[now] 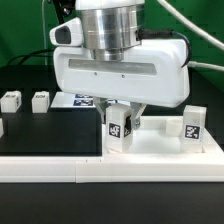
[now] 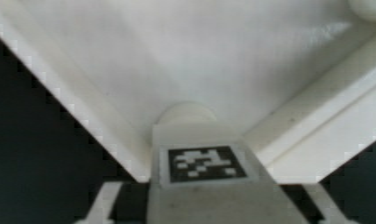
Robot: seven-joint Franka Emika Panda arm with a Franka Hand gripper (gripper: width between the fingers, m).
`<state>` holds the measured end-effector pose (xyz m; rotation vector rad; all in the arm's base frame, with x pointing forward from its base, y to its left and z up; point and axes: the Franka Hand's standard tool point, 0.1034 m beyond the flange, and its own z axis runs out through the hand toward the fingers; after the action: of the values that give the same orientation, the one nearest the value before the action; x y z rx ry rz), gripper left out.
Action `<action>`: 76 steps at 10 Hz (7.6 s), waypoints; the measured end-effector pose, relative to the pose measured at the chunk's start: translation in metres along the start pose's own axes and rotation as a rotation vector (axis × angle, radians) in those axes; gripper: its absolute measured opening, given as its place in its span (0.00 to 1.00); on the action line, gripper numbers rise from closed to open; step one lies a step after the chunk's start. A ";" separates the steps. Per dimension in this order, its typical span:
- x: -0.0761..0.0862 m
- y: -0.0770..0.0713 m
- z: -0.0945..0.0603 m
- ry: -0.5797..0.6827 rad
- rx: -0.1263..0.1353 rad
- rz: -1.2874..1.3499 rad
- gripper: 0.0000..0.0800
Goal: Assemble square table
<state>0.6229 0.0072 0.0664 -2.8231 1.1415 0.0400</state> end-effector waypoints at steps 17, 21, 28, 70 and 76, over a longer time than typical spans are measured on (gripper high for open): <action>0.005 0.007 -0.001 0.043 0.005 -0.554 0.81; 0.005 0.008 0.001 0.042 0.007 -0.356 0.44; 0.006 0.004 0.002 -0.021 0.034 0.757 0.36; 0.004 0.008 -0.001 -0.009 -0.022 1.385 0.81; 0.004 0.009 0.000 -0.009 -0.024 1.385 0.81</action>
Offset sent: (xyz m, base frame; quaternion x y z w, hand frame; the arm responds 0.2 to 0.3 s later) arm 0.0194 -0.0045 0.0011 0.0160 -0.0791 0.2704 0.9594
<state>0.6195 -0.0014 0.0653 -1.4708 2.7266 0.1519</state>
